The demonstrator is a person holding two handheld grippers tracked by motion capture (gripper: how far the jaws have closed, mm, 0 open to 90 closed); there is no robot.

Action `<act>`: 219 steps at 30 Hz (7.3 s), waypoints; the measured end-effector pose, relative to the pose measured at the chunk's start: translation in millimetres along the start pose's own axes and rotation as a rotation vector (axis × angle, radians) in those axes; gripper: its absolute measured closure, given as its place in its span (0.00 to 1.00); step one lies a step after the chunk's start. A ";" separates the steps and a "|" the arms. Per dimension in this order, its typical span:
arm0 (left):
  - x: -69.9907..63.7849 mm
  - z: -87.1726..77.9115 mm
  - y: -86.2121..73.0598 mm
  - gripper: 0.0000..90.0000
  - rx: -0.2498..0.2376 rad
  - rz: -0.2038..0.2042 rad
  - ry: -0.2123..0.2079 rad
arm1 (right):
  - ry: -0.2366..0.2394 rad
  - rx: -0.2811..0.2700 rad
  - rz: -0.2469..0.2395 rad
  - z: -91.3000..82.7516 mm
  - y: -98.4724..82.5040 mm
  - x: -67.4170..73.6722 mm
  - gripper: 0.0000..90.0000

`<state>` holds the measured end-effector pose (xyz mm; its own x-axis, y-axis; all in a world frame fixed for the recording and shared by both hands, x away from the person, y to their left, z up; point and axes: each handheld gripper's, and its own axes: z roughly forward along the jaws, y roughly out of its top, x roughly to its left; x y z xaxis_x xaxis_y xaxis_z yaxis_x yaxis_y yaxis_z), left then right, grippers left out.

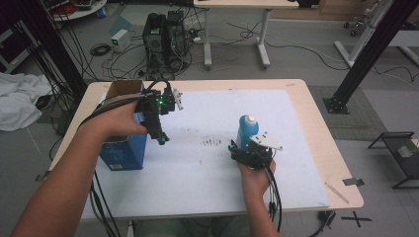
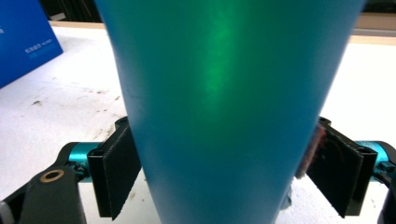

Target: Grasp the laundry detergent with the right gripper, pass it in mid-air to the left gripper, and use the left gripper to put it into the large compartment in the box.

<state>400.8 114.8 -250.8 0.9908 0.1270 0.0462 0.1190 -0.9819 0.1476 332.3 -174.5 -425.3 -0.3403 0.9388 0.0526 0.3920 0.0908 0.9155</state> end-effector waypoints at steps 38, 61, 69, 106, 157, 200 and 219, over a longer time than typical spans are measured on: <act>3.4 6.8 5.1 0.04 0.017 0.004 -0.004 | -0.126 -0.030 -0.002 5.1 -2.8 8.6 0.43; 2.5 6.3 14.4 0.04 0.028 0.018 0.013 | -0.028 -0.050 -0.068 -12.0 7.9 7.0 0.50; -0.5 -0.3 20.2 0.04 0.026 0.035 0.010 | 0.124 -0.038 -0.167 -21.1 26.8 -2.1 0.50; -36.1 -7.1 57.6 0.04 0.040 0.178 -0.033 | 0.732 0.014 -0.446 -5.2 32.3 14.4 0.50; -66.0 10.3 82.2 0.08 0.107 0.246 -0.062 | 1.028 -0.002 -0.498 13.4 43.6 71.9 0.50; -70.3 12.5 85.7 0.35 0.135 0.258 -0.091 | 1.043 -0.007 -0.490 13.4 44.0 75.0 0.50; -70.7 10.1 85.6 0.44 0.139 0.261 -0.083 | 1.053 -0.003 -0.490 11.1 45.2 73.5 0.49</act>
<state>341.5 20.3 -251.4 0.9902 -0.1387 -0.0172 -0.1387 -0.9903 0.0049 334.4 -97.7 -384.5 -0.9980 0.0627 -0.0033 0.0199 0.3662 0.9303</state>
